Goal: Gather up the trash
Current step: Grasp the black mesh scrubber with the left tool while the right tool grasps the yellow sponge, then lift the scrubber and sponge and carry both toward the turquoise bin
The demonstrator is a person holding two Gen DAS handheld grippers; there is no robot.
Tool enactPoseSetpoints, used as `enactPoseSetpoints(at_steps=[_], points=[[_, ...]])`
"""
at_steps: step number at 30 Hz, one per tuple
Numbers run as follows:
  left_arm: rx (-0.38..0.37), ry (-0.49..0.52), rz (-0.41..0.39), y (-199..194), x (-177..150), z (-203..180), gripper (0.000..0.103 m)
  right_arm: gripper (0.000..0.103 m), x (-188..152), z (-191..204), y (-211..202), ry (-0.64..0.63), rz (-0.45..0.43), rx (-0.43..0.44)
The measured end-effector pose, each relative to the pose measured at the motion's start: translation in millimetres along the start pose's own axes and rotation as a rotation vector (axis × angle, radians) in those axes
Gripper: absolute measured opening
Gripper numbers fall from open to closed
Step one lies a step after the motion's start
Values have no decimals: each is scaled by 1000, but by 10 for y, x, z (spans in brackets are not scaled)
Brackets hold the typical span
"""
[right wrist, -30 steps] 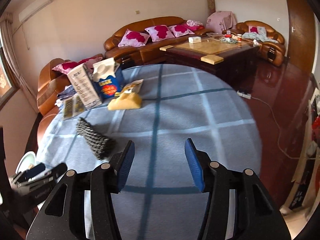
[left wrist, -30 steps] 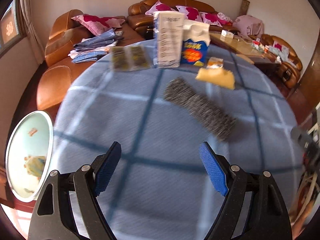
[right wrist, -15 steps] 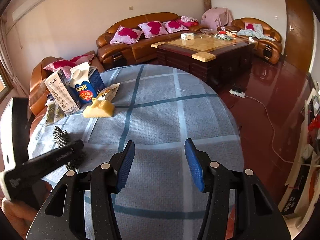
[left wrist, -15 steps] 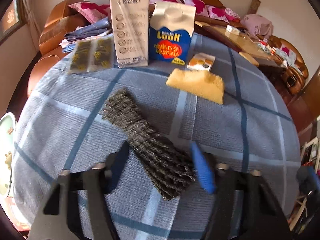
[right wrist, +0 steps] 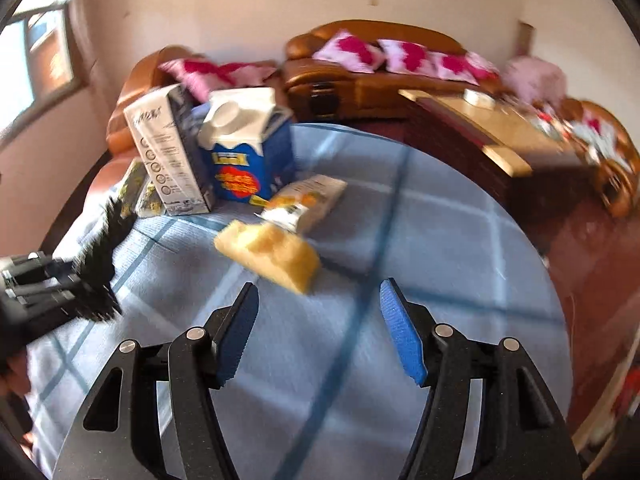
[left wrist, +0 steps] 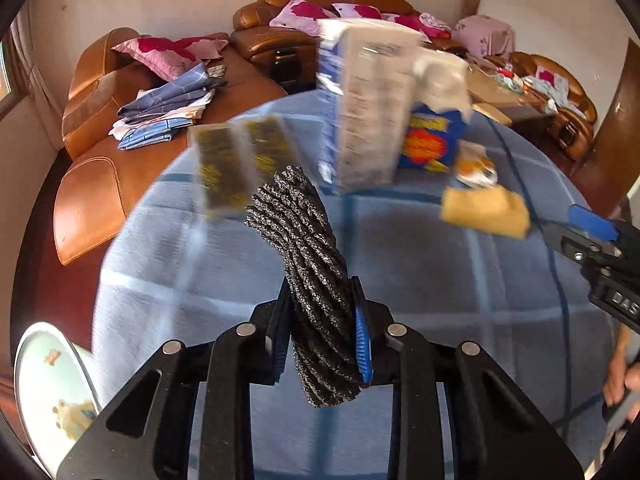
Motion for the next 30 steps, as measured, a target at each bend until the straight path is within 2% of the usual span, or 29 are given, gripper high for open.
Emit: enactPoseSetpoints(at_steps=[2,5,6,8,15,18,20,21,23,24,28,30], points=[[11,0,8,52,27,109,27,69,105,43,167,-12,28,65],[12,1,28,162,-10,176,27,71,197,112,388,-56,62,103],[9,-4,34,201,-37,186,27,67,188,135,481,-72,86,97],[13,2,15,216,-55,197,28,50,135,165,585,-77,118,85],[14,9,-1,225,-54,191,31,35,-17,205,472,-33,93,0],[28,20,-2,236,-55,168,33,33,-78,233,418,20,96,-59],[20,8,-2,249,-50,176,40,33,-106,228,409,46,79,-76],[-17,7,1,252,-51,171,47,33,-113,225,408,52,71,-84],[-119,48,15,281,-56,69,91,33,-108,218,410,66,69,-94],[-142,70,24,296,-60,23,95,33,-104,217,413,67,68,-100],[-81,120,42,341,-65,-59,94,33,-89,227,433,51,67,-119],[-93,108,37,331,-58,-42,93,33,-95,229,430,55,67,-115]])
Point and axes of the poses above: each gripper's, at about its wrist camera, not at the fingertips, and y roughly the way its jaws point, z to its left, x to its top, the point moved 4 cm from there along y, roughly the way its jaws point
